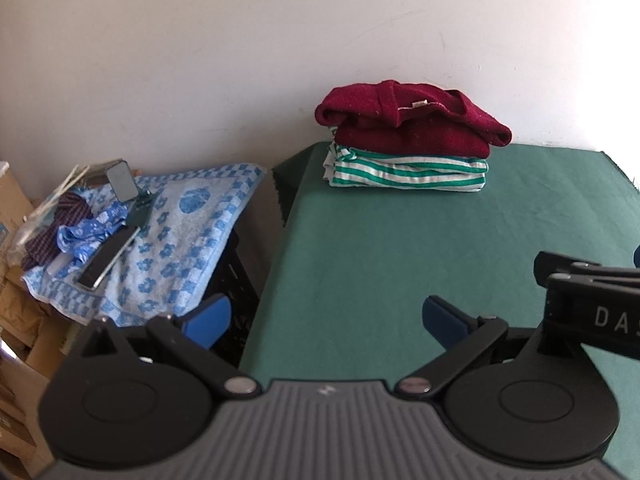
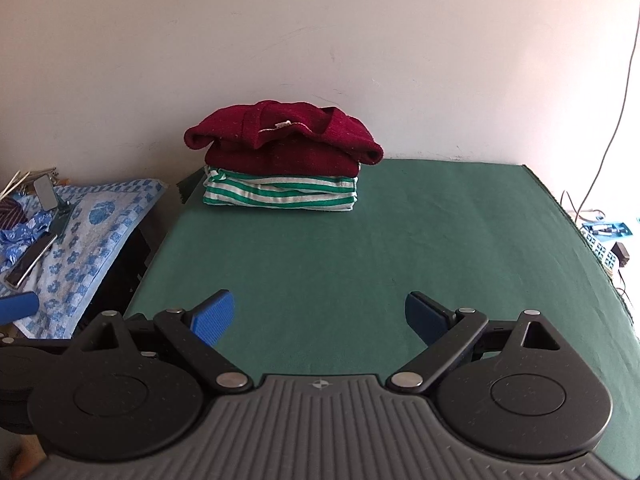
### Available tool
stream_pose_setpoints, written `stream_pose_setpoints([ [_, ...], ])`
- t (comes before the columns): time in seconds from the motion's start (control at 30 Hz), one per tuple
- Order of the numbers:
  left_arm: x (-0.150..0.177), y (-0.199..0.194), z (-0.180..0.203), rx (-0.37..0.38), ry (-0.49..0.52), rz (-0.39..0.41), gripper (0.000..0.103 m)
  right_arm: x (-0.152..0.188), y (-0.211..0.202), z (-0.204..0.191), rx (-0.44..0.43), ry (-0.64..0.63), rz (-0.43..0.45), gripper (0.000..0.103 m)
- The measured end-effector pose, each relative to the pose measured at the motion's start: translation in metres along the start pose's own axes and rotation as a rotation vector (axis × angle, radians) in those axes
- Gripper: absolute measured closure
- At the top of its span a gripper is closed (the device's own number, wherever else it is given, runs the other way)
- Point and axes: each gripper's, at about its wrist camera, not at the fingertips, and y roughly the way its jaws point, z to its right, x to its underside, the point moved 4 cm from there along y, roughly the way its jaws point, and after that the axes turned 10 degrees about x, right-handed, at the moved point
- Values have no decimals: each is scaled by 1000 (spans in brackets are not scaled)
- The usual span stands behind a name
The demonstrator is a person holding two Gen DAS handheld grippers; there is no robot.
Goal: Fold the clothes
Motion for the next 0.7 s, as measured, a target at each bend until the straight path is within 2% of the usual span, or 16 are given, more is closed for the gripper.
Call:
stream_pose_setpoints([
  [0.17,-2,1,0,3,-13,6,0,1,1,9,18,34,-1,9],
  [0.37,-5,-3,4,12,-12,49,1,0,1,17,39,62,3,9],
  [0.5,-7,-3,2,38,-30,53,1,-2,0,20,41,76,9,9],
  [0.7,-8,-2,1,28,-32,54,1,-2,-1,18,41,67,12,9],
])
